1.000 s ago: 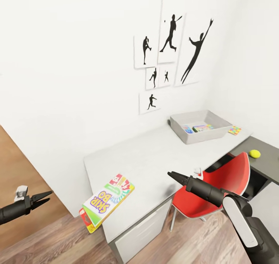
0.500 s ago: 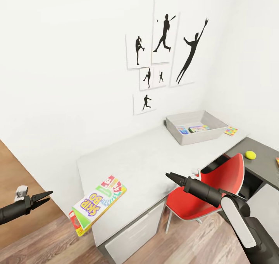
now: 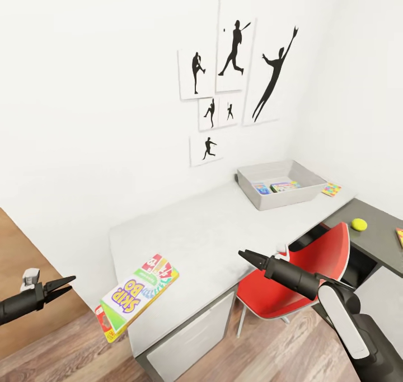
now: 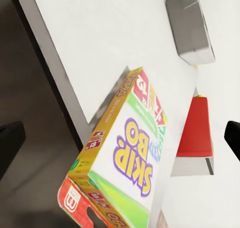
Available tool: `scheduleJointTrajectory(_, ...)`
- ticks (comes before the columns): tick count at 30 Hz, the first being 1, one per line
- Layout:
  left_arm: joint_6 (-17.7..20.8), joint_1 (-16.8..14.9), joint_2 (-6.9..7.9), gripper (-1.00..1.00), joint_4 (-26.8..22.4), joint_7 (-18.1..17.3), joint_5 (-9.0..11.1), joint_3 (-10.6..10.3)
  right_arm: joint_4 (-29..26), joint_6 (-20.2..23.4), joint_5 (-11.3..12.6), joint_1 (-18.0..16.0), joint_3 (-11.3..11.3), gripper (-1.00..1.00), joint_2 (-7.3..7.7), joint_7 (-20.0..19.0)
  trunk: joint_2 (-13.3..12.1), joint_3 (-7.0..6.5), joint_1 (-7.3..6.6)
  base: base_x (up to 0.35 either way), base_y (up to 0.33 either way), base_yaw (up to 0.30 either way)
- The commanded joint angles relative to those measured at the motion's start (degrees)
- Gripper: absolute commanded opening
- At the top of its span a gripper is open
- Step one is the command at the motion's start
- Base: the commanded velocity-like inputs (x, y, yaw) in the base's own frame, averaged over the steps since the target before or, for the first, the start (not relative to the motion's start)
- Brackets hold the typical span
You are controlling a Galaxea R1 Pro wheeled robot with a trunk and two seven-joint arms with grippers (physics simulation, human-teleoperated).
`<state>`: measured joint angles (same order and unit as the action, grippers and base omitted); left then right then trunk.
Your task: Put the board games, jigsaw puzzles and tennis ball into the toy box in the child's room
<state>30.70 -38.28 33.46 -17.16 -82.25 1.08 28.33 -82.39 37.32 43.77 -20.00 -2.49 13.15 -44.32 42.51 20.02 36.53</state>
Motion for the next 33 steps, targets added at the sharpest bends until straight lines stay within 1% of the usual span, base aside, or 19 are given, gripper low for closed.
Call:
scheduleJointTrajectory(1,0.6,-0.04,0.01,1.0,0.02,-0.21,0.04,0.03,-0.02,0.39,0.44,-0.04,-0.05,1.0,0.04,0.11,0.06,0.07,0.01,0.0,-0.004,0.0)
scheduleJointTrajectory(13,0.79,-0.04,0.03,1.0,0.02,-0.27,0.28,-0.01,-0.19,0.44,0.45,-0.04,-0.06,1.0,0.03,-0.02,0.06,0.07,0.01,0.0,-0.001,0.0)
scheduleJointTrajectory(33,1.5,-0.04,-0.05,1.0,0.54,0.01,0.25,0.02,-0.9,0.69,0.6,-0.04,0.13,1.0,0.23,-0.54,8.08,3.66,4.4,0.0,0.0,0.0)
